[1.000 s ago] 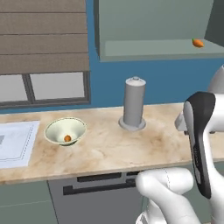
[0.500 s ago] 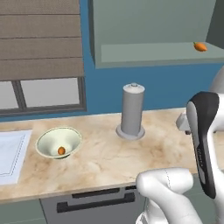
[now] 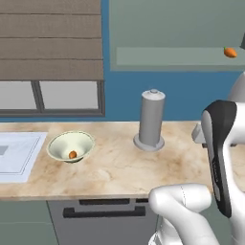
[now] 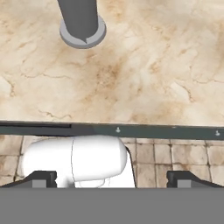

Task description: Pick the carrots from the cabinet and place them in one bowl. Pick the garlic from the sink and place it in the other bowl.

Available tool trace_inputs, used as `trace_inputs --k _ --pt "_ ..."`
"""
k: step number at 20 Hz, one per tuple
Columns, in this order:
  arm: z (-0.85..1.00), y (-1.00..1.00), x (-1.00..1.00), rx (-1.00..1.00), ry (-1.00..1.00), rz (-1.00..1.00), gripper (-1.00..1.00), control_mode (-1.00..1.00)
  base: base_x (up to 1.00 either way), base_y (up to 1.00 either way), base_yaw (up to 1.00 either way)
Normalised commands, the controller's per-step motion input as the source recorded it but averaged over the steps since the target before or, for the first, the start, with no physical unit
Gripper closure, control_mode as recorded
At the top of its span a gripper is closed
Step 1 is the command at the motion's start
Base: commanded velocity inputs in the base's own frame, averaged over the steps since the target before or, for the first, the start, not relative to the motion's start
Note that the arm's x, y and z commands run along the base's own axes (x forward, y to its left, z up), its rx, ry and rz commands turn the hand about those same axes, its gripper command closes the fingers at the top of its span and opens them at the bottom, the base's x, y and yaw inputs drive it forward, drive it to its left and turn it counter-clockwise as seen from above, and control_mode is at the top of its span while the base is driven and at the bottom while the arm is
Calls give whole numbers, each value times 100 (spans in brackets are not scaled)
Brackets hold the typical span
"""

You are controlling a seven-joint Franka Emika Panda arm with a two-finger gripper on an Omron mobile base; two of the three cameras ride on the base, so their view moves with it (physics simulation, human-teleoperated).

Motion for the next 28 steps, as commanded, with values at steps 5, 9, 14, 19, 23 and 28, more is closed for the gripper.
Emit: trace_inputs --k 5,9,14,19,23,28 --pt "0 0 0 0 0 0 -100 100 -7 -99 13" --pt "0 0 0 0 0 0 -100 100 68 -69 -6" --pt "0 0 0 0 0 0 -100 100 78 -65 -11" --pt "0 0 0 0 0 0 -100 100 57 -57 -7" --pt "0 0 0 0 0 0 -100 -100 0 0 0" --pt "0 1 9 -1 -1 -3 -100 -100 0 0 0"
